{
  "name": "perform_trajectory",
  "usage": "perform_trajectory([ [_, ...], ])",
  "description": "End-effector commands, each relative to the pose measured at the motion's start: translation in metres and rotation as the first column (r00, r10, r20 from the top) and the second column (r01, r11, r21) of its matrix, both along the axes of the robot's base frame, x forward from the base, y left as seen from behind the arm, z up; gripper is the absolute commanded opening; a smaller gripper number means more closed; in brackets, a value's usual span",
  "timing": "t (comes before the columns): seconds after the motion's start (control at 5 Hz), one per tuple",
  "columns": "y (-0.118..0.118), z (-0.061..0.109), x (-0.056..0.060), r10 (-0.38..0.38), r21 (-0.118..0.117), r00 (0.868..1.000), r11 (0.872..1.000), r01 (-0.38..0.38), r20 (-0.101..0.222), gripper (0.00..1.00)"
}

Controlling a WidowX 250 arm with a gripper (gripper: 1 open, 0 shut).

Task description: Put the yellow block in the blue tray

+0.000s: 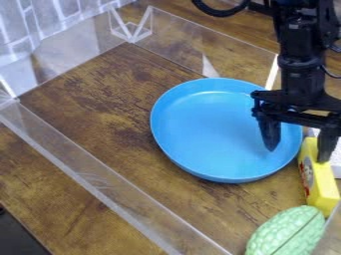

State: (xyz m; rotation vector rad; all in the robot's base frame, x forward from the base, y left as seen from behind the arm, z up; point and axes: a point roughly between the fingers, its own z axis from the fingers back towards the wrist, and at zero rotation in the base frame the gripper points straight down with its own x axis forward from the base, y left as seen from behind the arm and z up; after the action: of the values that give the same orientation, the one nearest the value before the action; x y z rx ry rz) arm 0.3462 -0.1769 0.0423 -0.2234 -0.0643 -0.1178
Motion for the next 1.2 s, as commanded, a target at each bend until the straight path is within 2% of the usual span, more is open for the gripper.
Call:
perform_trajectory([
  [0.0, 0.011, -0.014, 0.002, 0.007, 0.010, 1.000, 1.000, -0.007, -0.012, 1.00],
  [1.0, 0.018, -0.045, 0.008, -0.004, 0.005, 1.000, 1.000, 0.004, -0.023, 1.00],
])
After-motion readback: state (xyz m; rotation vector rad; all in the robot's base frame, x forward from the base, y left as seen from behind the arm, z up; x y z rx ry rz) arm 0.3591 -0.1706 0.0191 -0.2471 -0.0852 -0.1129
